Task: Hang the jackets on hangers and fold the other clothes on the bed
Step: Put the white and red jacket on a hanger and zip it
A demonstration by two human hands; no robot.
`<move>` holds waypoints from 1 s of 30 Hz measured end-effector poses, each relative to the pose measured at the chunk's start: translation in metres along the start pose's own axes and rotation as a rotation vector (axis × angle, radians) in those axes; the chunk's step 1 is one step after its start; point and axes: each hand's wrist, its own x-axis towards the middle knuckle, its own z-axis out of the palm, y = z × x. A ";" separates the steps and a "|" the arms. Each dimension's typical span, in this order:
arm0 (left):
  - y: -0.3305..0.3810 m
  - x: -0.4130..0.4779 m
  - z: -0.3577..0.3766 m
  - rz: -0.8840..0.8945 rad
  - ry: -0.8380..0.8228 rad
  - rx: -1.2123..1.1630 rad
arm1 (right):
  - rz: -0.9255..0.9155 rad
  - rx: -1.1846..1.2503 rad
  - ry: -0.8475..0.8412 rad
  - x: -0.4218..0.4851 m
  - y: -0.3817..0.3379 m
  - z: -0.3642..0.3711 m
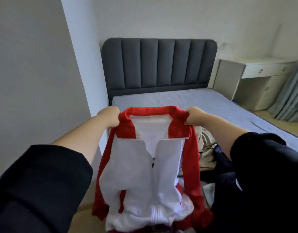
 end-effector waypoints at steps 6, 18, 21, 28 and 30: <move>0.006 0.060 0.106 -0.299 -0.120 -0.196 | 0.109 -0.099 0.055 0.056 0.016 0.091; 0.006 0.231 0.113 -0.305 0.406 -0.981 | -0.027 0.469 0.444 0.248 -0.028 0.082; 0.012 0.247 0.111 -0.099 0.189 -1.254 | -0.035 0.524 0.285 0.272 -0.033 0.096; 0.027 0.171 0.259 -0.016 -0.284 -0.802 | 0.045 0.213 -0.123 0.198 0.032 0.240; 0.032 0.136 0.304 -0.016 -0.444 -0.625 | 0.098 0.128 -0.293 0.161 0.056 0.281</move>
